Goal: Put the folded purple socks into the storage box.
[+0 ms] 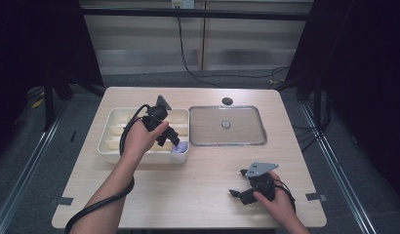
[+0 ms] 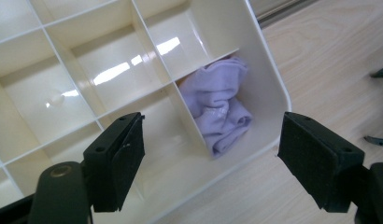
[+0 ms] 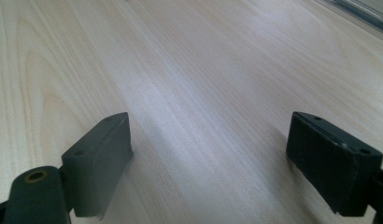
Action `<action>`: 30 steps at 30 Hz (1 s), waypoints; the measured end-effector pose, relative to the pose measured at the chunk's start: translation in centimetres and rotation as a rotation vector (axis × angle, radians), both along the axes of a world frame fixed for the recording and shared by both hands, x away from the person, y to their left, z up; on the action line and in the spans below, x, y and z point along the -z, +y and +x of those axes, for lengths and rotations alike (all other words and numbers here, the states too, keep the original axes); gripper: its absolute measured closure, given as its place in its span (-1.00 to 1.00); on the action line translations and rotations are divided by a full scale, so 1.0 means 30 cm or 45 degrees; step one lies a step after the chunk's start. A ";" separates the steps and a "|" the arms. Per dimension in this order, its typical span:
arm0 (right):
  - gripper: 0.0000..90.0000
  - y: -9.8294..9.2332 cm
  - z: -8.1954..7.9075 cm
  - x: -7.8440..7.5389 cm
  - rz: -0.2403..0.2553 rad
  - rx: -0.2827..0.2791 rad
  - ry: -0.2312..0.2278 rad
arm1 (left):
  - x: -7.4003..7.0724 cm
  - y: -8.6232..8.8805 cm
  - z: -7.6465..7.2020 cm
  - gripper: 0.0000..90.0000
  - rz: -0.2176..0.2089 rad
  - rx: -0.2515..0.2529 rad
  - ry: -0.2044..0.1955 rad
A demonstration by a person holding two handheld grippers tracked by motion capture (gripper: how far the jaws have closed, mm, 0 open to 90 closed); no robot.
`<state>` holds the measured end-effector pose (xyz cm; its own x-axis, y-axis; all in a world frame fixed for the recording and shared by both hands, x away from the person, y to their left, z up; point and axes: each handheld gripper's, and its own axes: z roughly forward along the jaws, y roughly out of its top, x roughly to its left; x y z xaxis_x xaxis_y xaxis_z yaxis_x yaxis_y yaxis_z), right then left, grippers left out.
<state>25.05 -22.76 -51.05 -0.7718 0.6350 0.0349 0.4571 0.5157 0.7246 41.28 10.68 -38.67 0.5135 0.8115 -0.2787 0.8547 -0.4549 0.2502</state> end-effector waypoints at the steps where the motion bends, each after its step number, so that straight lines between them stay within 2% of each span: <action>1: -0.70 0.000 0.000 0.000 0.000 -0.001 -0.001 | -0.004 0.002 -0.002 -0.51 0.001 0.007 -0.002; 3: -0.70 0.000 0.000 0.000 -0.002 -0.001 -0.002 | -0.011 0.004 -0.007 -0.51 -0.010 0.008 -0.003; 7: -0.70 0.000 0.000 0.000 -0.002 0.000 -0.004 | -0.017 0.005 -0.015 -0.51 0.006 0.030 -0.004; 10: -0.70 0.000 0.000 0.000 -0.002 0.002 -0.001 | -0.017 0.004 -0.023 -0.50 -0.022 0.041 0.002; 14: -0.70 0.000 0.000 0.000 -0.002 0.001 -0.003 | -0.016 0.010 -0.037 -0.50 -0.009 0.062 0.004; 30: -0.70 0.000 0.000 0.000 -0.004 0.000 -0.002 | 0.006 0.039 -0.070 -0.49 -0.040 0.077 0.007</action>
<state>25.05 -22.76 -51.05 -0.7719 0.6349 0.0317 0.4557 0.5179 0.7240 39.18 11.86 -38.84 0.5596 0.7699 -0.3068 0.8274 -0.4975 0.2606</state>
